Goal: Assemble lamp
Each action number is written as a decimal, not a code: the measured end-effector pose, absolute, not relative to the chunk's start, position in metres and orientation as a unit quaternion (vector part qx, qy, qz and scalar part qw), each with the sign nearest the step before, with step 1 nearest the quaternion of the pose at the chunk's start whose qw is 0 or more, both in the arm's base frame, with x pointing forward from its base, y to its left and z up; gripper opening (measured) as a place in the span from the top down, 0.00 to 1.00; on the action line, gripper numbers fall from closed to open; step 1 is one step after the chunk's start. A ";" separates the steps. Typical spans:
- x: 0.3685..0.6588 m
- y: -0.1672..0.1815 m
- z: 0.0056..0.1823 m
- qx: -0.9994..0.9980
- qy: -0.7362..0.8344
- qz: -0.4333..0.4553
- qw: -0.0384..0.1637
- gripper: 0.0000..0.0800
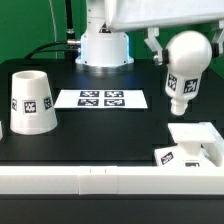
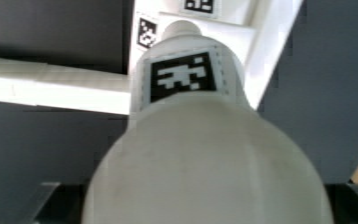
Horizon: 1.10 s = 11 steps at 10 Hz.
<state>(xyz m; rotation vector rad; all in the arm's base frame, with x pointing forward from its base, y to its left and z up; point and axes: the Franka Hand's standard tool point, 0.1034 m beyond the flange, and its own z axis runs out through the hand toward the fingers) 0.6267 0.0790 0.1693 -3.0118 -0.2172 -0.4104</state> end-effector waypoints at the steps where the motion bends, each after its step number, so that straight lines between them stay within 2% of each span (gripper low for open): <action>1: 0.631 0.080 0.173 -0.986 -0.073 -0.140 0.047 0.27; 4: 0.630 0.080 0.169 -0.985 -0.073 -0.150 0.046 0.27; 6: 0.628 0.086 0.163 -0.973 -0.075 -0.217 0.040 0.27; 11: 0.632 0.087 0.148 -0.974 -0.079 -0.209 0.041 0.27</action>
Offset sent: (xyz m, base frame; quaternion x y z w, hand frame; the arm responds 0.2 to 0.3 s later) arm 0.0000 0.0000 0.0000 0.0000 0.0000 0.0000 1.0000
